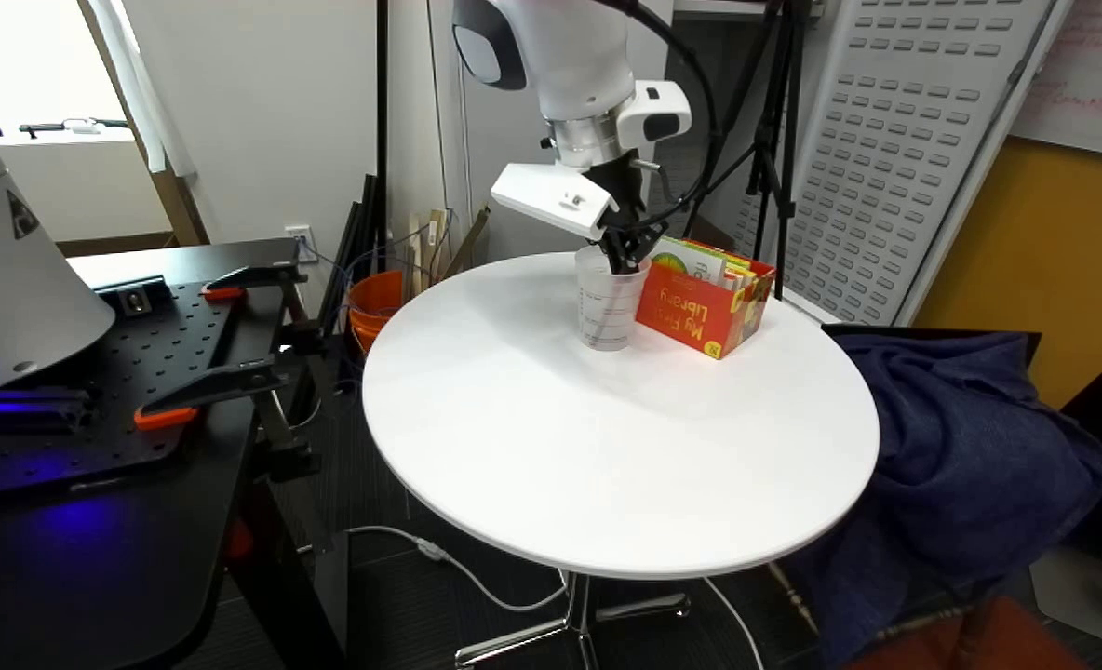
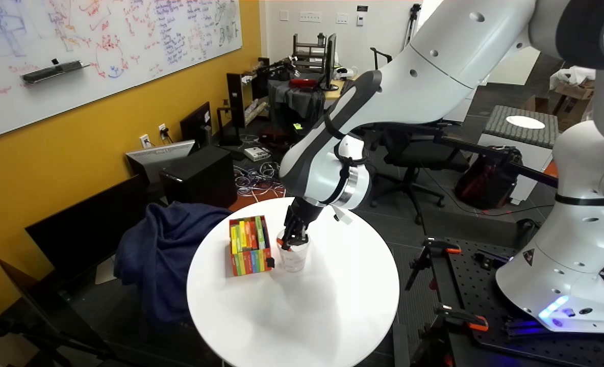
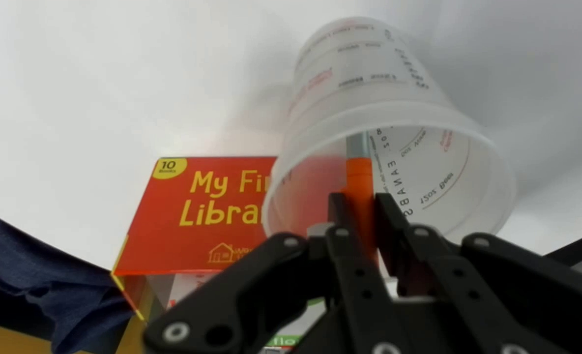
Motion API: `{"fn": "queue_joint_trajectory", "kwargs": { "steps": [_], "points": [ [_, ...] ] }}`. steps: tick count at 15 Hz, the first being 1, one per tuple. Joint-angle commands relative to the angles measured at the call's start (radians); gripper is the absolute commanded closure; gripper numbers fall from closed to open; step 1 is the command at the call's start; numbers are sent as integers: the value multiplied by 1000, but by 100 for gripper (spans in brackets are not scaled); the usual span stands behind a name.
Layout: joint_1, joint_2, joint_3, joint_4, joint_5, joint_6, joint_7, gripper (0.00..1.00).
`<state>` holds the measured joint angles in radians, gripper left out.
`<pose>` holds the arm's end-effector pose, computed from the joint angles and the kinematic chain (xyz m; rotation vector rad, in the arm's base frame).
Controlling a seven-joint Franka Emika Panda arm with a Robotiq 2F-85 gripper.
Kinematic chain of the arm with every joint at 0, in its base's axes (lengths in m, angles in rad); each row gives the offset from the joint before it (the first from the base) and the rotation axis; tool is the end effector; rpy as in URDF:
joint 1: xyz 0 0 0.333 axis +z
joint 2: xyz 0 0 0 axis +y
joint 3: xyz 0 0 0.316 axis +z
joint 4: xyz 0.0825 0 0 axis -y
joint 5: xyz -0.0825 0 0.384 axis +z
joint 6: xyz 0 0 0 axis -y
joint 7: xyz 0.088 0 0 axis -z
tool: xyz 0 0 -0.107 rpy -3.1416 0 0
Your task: Remove the marker from the cup and place it on the table
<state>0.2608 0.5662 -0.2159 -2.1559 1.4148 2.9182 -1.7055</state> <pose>0.5372 -0.0421 0.1431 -2.9472 -0.6580 -0.6097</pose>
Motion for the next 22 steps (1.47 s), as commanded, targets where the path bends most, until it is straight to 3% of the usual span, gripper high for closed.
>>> {"fn": "queue_joint_trajectory", "kwargs": {
  "steps": [1, 15, 22],
  "points": [
    [-5, -57, 14, -39, 67, 14, -43, 96],
    [64, -239, -8, -126, 422, 143, -286, 96],
    [88, -372, -103, -153, 743, 146, -570, 96]
  ]
}}
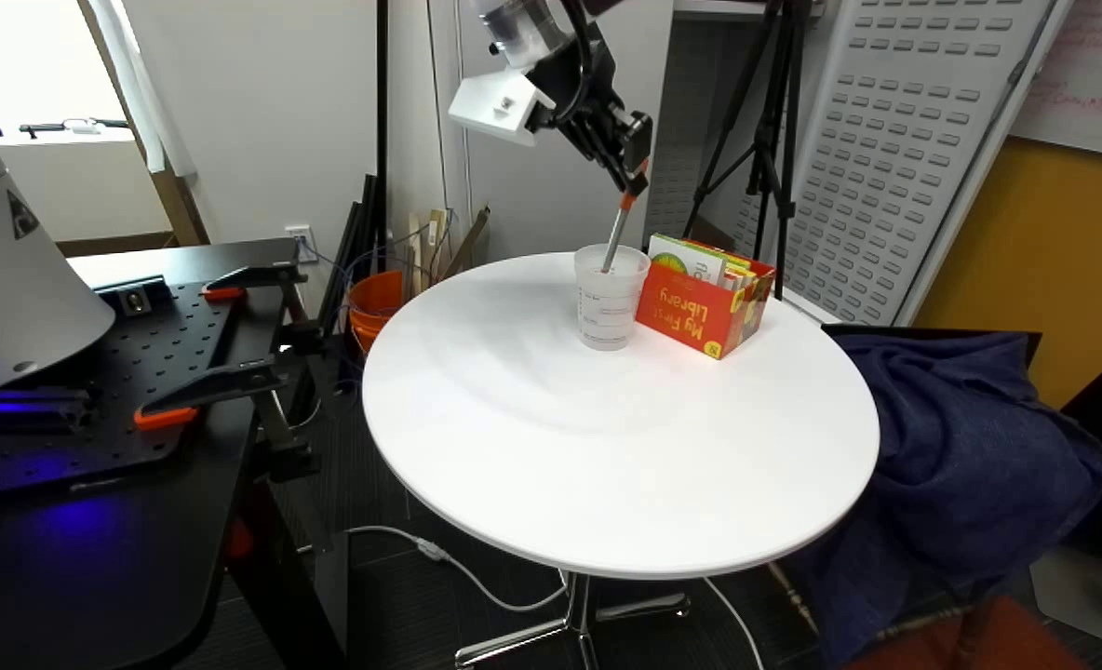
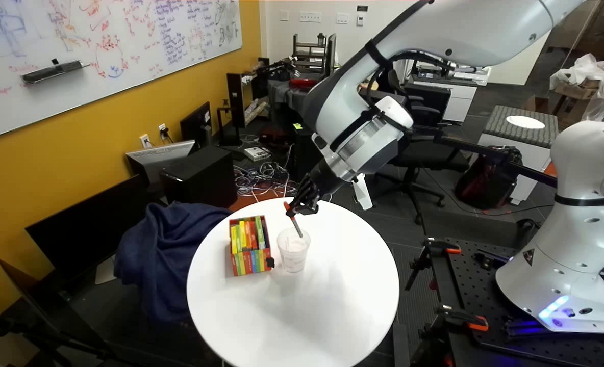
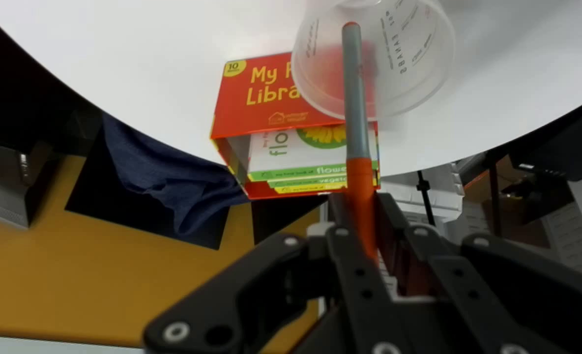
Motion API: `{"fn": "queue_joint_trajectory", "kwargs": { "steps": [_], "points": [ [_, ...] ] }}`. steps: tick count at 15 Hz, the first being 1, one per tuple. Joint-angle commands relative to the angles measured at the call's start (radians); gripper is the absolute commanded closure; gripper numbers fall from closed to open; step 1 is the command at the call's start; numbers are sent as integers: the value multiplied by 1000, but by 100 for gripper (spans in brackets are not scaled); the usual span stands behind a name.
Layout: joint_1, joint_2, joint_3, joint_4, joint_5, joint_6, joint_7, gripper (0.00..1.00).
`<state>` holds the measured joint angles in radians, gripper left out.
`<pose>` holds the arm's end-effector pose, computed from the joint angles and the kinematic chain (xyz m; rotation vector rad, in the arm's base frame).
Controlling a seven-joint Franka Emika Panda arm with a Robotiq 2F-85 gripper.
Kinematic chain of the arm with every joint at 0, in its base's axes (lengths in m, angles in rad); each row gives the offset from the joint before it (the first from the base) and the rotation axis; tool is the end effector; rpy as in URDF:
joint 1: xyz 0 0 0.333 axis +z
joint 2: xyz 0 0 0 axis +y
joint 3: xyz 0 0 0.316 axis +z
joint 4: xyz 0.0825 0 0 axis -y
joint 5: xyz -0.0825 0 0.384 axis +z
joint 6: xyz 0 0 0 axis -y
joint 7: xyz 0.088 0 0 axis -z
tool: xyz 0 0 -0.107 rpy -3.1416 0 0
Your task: Remove the marker from the cup and place it on the table
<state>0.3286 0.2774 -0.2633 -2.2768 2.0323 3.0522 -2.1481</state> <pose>0.4872 -0.0407 0.2355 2.9597 0.3553 0.9789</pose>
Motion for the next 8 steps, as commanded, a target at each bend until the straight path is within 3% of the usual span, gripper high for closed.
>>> {"fn": "queue_joint_trajectory", "kwargs": {
  "steps": [1, 4, 8],
  "points": [
    [20, -97, -75, -35, 168, 5, -167, 96],
    [16, -115, -134, -41, 280, -18, -274, 96],
    [-10, -94, -161, -58, 299, -72, -268, 96]
  ]
}}
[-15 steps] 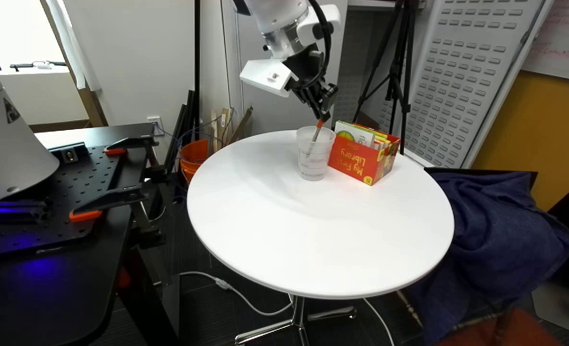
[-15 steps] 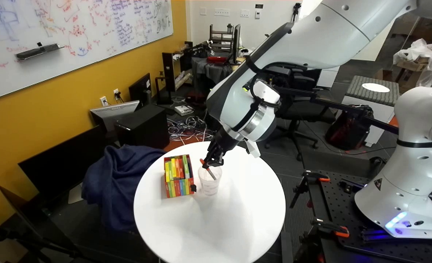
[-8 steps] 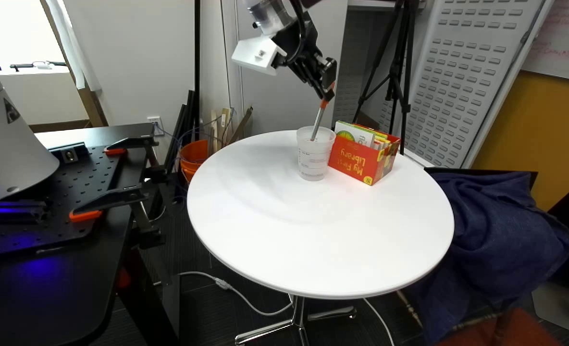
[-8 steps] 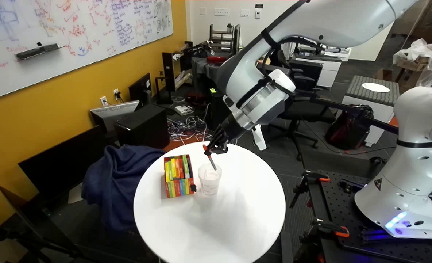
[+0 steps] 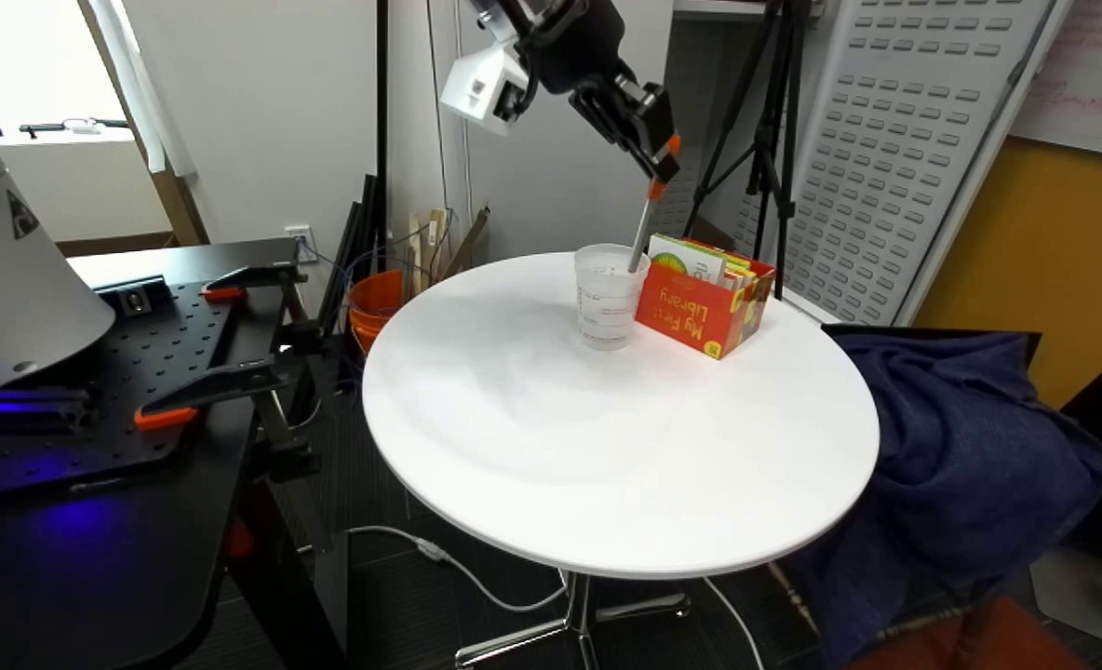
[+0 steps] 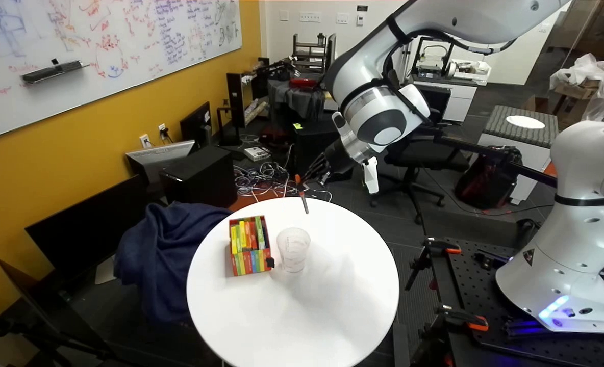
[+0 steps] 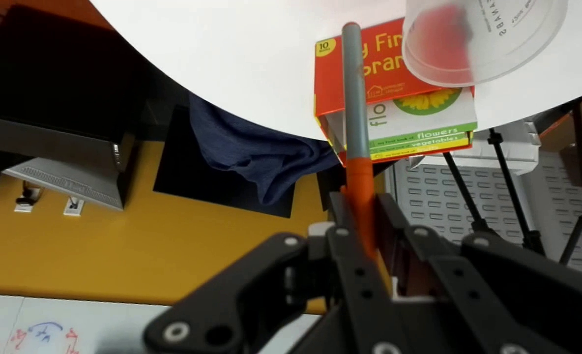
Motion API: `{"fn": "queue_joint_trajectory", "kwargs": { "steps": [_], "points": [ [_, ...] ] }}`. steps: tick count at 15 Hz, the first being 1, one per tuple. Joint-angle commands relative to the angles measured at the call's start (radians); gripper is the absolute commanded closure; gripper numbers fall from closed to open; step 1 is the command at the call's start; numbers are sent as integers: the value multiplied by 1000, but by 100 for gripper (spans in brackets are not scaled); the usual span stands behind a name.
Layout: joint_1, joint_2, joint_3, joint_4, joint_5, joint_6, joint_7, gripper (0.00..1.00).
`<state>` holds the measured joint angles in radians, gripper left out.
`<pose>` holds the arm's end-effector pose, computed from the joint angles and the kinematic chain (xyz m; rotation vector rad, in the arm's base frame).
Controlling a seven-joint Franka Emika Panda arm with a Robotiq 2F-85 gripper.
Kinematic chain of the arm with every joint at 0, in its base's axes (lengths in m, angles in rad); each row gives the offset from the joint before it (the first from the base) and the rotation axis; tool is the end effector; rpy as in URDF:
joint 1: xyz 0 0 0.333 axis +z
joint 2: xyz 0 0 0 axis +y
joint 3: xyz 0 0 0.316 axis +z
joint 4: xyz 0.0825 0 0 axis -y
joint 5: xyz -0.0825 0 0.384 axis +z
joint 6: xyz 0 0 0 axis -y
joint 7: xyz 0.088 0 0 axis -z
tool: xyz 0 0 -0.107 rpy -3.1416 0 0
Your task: Remove the marker from the cup and place it on the table
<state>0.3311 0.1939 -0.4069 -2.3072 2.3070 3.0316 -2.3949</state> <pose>0.4619 -0.0942 0.2569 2.8881 0.1100 1.0978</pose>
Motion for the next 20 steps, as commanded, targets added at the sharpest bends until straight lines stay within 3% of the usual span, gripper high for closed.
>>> {"fn": "queue_joint_trajectory", "kwargs": {
  "steps": [1, 5, 11, 20],
  "points": [
    [-20, -6, -14, -36, 4, -65, 4, 96],
    [-68, 25, 5, -60, -92, -145, 123, 96],
    [-119, 92, 11, -43, -297, -194, 402, 96],
    [-153, 181, -7, 4, -772, -313, 922, 96]
  ]
}}
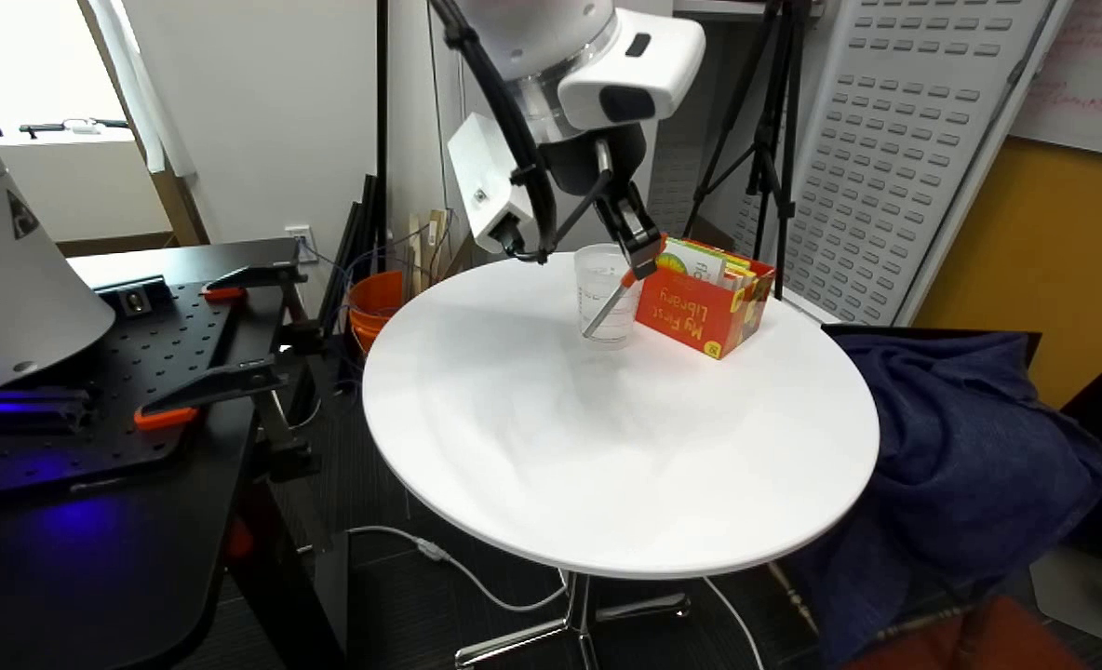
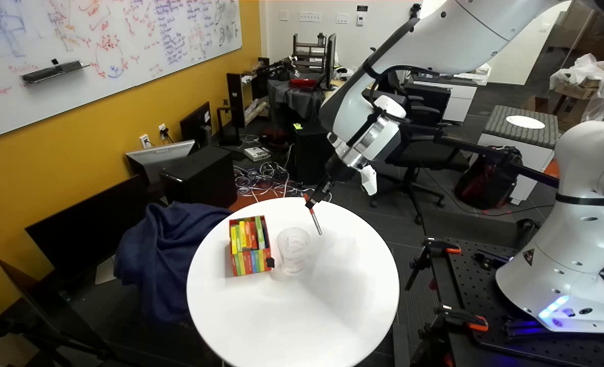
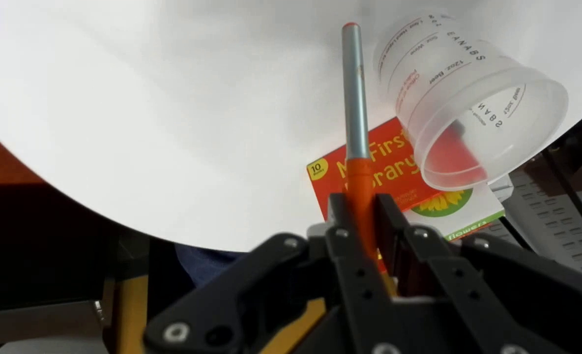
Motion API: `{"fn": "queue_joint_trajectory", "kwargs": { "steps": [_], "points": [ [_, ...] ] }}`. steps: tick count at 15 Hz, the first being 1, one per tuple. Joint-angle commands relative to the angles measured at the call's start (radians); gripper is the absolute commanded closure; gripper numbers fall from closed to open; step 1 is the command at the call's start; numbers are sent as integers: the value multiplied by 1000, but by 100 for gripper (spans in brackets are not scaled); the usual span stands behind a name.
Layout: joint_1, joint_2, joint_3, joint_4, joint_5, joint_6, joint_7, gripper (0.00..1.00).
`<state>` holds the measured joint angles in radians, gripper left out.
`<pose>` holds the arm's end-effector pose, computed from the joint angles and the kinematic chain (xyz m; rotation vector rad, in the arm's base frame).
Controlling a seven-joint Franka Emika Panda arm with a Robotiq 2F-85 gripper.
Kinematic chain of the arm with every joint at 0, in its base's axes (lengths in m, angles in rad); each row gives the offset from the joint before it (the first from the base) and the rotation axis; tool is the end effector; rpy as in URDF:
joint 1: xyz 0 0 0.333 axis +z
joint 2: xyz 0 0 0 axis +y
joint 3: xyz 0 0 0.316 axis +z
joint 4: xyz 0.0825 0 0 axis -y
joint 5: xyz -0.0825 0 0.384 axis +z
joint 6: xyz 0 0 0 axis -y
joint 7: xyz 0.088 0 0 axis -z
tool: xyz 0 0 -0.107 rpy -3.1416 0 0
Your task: Remove the marker from the cup and place it on the table
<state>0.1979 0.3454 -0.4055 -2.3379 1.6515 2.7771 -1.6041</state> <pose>0.4673 -0.1520 0.1950 -2.8517 0.1552 -0.7526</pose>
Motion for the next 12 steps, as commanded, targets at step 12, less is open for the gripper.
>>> {"fn": "queue_joint_trajectory", "kwargs": {
  "steps": [12],
  "points": [
    [-297, 60, 175, 125, -670, -241, 636, 96]
  ]
}}
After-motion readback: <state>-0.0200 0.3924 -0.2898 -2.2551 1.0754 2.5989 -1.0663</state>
